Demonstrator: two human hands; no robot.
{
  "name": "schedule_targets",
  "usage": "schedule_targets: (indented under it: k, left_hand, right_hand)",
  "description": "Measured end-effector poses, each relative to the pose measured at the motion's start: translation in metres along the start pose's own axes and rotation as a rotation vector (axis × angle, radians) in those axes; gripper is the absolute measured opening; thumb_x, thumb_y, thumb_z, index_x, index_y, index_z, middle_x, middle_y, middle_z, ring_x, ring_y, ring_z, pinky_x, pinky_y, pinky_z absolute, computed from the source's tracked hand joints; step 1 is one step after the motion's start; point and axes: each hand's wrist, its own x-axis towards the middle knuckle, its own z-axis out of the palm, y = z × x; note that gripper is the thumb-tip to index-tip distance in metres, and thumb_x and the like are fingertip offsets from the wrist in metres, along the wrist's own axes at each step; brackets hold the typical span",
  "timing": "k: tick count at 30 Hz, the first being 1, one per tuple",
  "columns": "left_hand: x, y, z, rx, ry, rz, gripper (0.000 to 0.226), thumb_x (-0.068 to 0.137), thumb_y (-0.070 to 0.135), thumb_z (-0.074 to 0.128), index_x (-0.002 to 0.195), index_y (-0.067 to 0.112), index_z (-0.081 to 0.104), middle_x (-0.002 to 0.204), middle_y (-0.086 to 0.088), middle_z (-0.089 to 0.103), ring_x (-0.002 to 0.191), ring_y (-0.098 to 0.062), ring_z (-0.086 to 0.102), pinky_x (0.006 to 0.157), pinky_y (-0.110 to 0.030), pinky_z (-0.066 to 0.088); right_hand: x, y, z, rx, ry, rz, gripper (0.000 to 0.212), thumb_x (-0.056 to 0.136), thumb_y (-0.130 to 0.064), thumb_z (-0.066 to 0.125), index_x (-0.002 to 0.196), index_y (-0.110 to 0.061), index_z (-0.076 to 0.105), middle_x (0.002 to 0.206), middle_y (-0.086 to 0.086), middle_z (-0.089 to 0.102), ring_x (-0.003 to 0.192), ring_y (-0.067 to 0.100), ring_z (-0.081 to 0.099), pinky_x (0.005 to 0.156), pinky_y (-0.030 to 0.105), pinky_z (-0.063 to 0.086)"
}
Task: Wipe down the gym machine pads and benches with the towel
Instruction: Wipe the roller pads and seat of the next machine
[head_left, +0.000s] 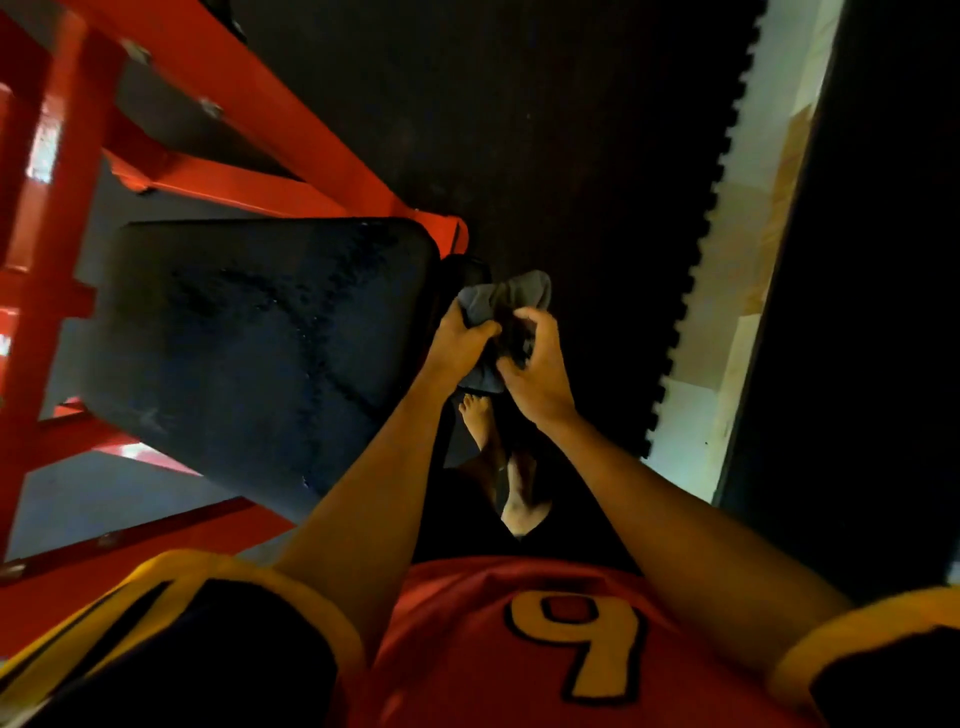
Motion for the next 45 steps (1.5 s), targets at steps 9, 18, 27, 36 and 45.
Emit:
schedule_targets:
  k: [9, 18, 27, 36, 45]
  left_hand:
    - [-0.075, -0.003, -0.016, -0.370, 0.143, 0.197, 0.044, 0.095, 0.012, 0.066, 0.137, 0.012, 0.056, 0.122, -0.007, 0.069, 0.113, -0.021, 0.067, 0.097, -0.039, 0.057]
    - [-0.140, -0.031, -0.063, -0.623, 0.223, 0.227, 0.021, 0.097, 0.021, 0.069, 0.115, 0.029, 0.065, 0.111, -0.002, 0.074, 0.100, -0.016, 0.074, 0.084, -0.040, 0.061]
    - [-0.129, -0.065, -0.133, -0.394, 0.449, 0.342, 0.036, 0.107, 0.031, 0.051, 0.139, 0.016, 0.056, 0.134, 0.000, 0.061, 0.121, -0.010, 0.058, 0.106, -0.033, 0.048]
    - [-0.068, -0.110, -0.191, 0.169, 0.404, 0.477, 0.042, 0.109, 0.027, 0.045, 0.148, 0.014, 0.047, 0.153, -0.008, 0.042, 0.141, -0.025, 0.041, 0.115, -0.042, 0.039]
    - [-0.023, -0.117, -0.232, 0.522, 0.276, 0.623, 0.046, 0.108, 0.021, 0.044, 0.153, 0.011, 0.043, 0.163, -0.011, 0.034, 0.154, -0.028, 0.023, 0.127, -0.042, 0.013]
  right_hand:
    - [-0.026, -0.040, 0.000, 0.389, -0.133, 0.222, 0.088, 0.090, -0.038, 0.079, 0.159, -0.027, 0.027, 0.151, 0.000, 0.044, 0.132, 0.013, 0.052, 0.090, 0.016, 0.053]
    - [-0.055, -0.086, 0.025, 0.094, -0.282, 0.007, 0.056, 0.086, -0.032, 0.082, 0.137, -0.025, 0.061, 0.120, -0.009, 0.070, 0.114, 0.011, 0.067, 0.095, 0.028, 0.057]
    - [-0.077, -0.146, 0.070, -0.338, 0.095, -0.231, 0.066, 0.092, -0.046, 0.072, 0.149, -0.023, 0.048, 0.148, 0.002, 0.056, 0.130, 0.024, 0.058, 0.095, 0.040, 0.049]
    - [-0.060, -0.109, 0.146, -0.712, -0.143, -0.056, 0.097, 0.088, -0.073, 0.060, 0.163, -0.039, 0.010, 0.173, 0.002, 0.003, 0.156, 0.041, 0.009, 0.123, 0.060, 0.017]
    - [-0.057, -0.093, 0.187, -0.782, 0.078, -0.059, 0.093, 0.083, -0.077, 0.060, 0.160, -0.048, 0.017, 0.173, 0.004, 0.000, 0.156, 0.046, -0.004, 0.122, 0.069, 0.005]
